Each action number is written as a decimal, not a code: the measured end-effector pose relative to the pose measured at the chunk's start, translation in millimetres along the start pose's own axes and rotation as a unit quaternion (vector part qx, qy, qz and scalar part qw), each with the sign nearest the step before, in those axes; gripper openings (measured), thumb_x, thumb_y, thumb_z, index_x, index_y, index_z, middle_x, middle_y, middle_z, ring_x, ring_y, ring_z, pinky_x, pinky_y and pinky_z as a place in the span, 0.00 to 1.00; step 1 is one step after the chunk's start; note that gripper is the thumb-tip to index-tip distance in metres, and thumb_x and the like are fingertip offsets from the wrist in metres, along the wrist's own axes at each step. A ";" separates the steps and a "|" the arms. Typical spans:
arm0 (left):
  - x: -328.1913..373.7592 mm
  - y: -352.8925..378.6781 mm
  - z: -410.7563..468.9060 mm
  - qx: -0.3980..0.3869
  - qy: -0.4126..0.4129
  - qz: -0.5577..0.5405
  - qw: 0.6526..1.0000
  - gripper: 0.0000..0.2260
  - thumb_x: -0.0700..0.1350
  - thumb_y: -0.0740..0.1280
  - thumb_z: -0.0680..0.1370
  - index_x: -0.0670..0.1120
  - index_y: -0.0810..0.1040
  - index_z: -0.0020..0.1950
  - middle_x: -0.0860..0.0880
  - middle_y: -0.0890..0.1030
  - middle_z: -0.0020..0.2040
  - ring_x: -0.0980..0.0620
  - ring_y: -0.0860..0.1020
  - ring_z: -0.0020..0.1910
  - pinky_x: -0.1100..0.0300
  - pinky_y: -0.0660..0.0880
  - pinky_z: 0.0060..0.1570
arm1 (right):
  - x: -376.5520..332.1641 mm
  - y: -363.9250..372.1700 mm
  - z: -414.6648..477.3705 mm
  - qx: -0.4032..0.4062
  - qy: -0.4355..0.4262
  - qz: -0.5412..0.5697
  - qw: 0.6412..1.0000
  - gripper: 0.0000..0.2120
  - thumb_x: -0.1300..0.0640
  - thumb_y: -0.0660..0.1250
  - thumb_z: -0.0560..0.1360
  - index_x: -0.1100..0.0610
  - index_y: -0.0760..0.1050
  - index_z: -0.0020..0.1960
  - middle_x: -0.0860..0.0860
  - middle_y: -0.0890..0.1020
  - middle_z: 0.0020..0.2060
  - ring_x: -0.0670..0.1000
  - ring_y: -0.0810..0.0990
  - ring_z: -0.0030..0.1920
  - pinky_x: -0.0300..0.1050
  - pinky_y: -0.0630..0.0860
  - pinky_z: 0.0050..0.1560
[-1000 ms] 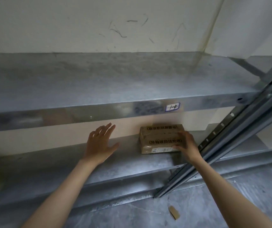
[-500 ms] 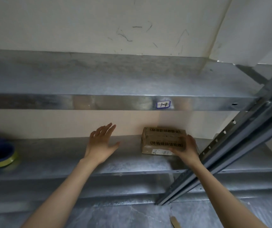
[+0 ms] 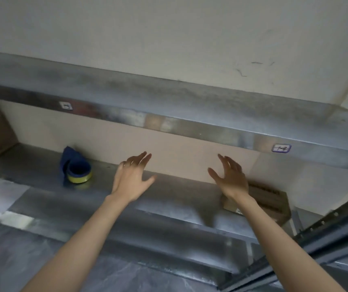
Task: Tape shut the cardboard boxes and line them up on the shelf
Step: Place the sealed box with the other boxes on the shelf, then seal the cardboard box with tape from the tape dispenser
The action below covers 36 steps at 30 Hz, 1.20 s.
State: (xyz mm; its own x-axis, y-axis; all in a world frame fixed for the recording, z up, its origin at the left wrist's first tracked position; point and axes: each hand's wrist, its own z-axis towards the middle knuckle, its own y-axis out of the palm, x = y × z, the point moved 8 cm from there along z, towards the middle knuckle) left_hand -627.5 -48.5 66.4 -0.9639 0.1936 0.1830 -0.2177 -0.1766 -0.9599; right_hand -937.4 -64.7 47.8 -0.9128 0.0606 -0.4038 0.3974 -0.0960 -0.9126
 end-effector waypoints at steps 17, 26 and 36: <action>-300.6 -84.5 -57.8 0.043 -0.082 0.042 0.995 0.31 0.64 0.59 0.79 0.52 0.61 0.79 0.52 0.64 0.78 0.50 0.64 0.73 0.53 0.61 0.66 | -332.4 127.8 9.0 -0.044 -0.103 -0.013 0.994 0.33 0.34 0.56 0.78 0.45 0.53 0.79 0.48 0.52 0.79 0.53 0.48 0.79 0.51 0.52 0.76; -424.3 -99.5 -52.1 0.046 -0.125 0.039 0.990 0.31 0.64 0.59 0.79 0.51 0.61 0.79 0.52 0.63 0.78 0.48 0.64 0.74 0.49 0.62 0.68 | -451.0 173.9 30.8 -0.058 -0.149 -0.004 0.987 0.34 0.34 0.56 0.78 0.45 0.52 0.79 0.48 0.51 0.79 0.53 0.46 0.79 0.52 0.52 0.76; -523.7 -130.6 -28.4 0.093 -0.145 0.054 0.984 0.29 0.61 0.62 0.79 0.48 0.66 0.76 0.48 0.67 0.76 0.45 0.67 0.71 0.48 0.65 0.66 | -572.2 236.4 77.7 -0.085 -0.221 0.015 0.971 0.34 0.33 0.55 0.77 0.43 0.50 0.79 0.46 0.50 0.79 0.50 0.46 0.79 0.50 0.50 0.76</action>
State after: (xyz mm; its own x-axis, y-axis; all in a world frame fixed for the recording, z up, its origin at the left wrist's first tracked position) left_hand -89.9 -99.4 89.9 -0.9804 -0.1140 0.1604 -0.1097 -0.3604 -0.9263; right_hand -328.4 -199.3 68.1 -0.8373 -0.3758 -0.3971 0.3991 0.0763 -0.9137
